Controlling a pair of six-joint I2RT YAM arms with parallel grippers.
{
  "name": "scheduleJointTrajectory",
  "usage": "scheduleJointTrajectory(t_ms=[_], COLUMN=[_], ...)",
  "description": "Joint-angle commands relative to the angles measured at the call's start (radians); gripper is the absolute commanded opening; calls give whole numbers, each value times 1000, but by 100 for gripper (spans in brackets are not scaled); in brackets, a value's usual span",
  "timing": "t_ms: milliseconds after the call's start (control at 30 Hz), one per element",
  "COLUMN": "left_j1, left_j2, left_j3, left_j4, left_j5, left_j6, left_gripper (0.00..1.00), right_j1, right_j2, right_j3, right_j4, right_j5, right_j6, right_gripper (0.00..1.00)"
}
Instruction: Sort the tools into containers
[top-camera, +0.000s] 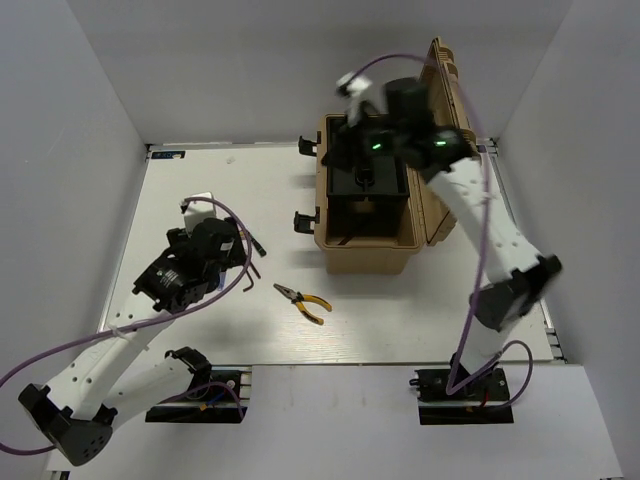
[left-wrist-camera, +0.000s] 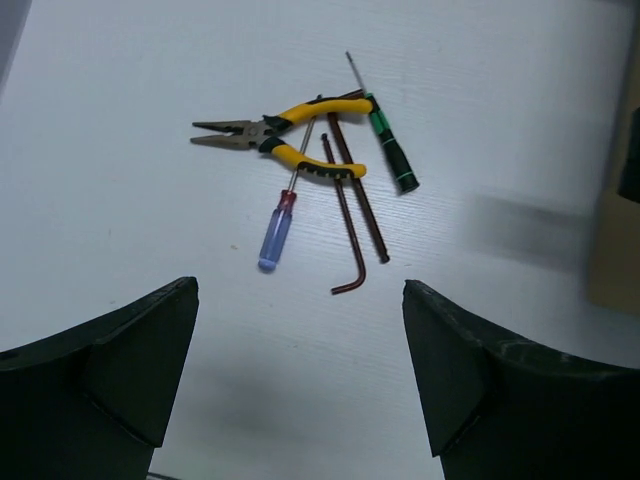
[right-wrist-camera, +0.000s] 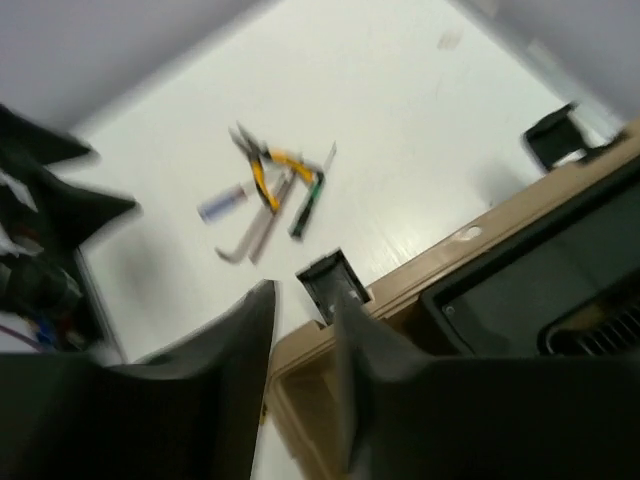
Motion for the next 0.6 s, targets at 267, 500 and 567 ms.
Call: scheduleJointTrajectory(t_ms=[267, 500, 567], left_j1=[2, 2, 2], left_j2=[-176, -317, -356], left_j3=[-63, -169, -181], left_j4=[-73, 26, 36], left_j5=[-82, -62, -62], left_j6=[-66, -11, -2], left_gripper=[7, 75, 77], right_j1=[438, 507, 511], right_j2=[269, 496, 530], right_j3=[-33, 57, 100], right_j4=[-128, -143, -138], right_j5=[443, 452, 437], right_j6=[-196, -105, -79], right_gripper=[0, 30, 32])
